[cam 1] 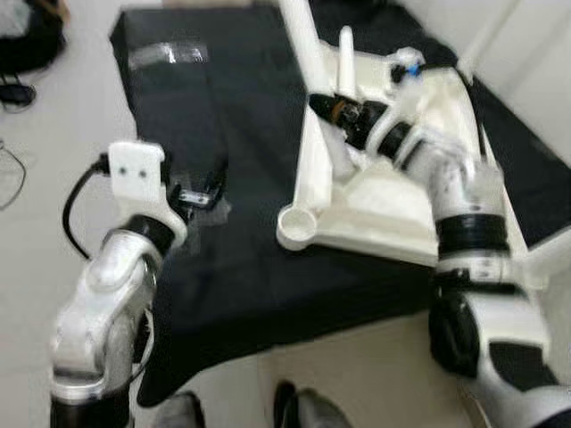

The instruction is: Building children table

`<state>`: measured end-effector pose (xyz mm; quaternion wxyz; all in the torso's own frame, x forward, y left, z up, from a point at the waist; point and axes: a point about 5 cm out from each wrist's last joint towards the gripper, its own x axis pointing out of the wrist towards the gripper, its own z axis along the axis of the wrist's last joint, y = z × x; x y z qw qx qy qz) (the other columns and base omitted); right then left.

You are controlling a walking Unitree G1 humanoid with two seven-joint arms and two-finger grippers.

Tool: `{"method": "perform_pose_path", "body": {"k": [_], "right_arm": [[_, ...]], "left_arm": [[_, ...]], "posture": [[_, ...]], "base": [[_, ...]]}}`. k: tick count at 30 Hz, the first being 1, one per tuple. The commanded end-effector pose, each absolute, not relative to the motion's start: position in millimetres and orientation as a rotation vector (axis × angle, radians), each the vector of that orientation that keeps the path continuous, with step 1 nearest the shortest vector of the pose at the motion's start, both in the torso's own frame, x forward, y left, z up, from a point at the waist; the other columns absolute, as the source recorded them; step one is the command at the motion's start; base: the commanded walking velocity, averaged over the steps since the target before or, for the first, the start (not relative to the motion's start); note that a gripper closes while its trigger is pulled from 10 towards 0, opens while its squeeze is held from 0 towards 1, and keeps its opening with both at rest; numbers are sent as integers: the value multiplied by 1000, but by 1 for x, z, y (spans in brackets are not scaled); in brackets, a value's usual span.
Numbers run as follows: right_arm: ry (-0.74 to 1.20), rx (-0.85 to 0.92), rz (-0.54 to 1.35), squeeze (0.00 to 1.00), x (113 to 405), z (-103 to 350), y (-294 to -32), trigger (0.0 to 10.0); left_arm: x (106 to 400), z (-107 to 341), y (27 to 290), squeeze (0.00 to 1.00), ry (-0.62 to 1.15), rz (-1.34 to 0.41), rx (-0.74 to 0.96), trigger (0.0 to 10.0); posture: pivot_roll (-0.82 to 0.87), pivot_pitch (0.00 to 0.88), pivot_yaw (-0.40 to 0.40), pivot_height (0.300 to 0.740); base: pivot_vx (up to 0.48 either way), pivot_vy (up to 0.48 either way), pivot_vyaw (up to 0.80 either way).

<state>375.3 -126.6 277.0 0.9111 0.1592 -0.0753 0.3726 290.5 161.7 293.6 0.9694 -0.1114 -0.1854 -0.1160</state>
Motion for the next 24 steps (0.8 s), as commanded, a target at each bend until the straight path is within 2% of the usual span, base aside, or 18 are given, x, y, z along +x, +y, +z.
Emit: {"method": "perform_pose_path", "body": {"k": [1,8,24], "right_arm": [[-233,320,803,0,369,286,-124,0],[-248,319,932,0,343,263,-92,0],[-297,331,1045,0,317,261,-75,0]], "left_arm": [[294,286,161,0,-330,-262,-271,10000],[308,304,145,0,-337,-445,-364,10000],[321,296,118,0,-246,-580,-463,10000]], "posture": [[16,141,-87,740],[18,121,-69,740],[23,119,-63,740]], "base": [[0,0,0],[0,0,0],[0,0,0]]}}
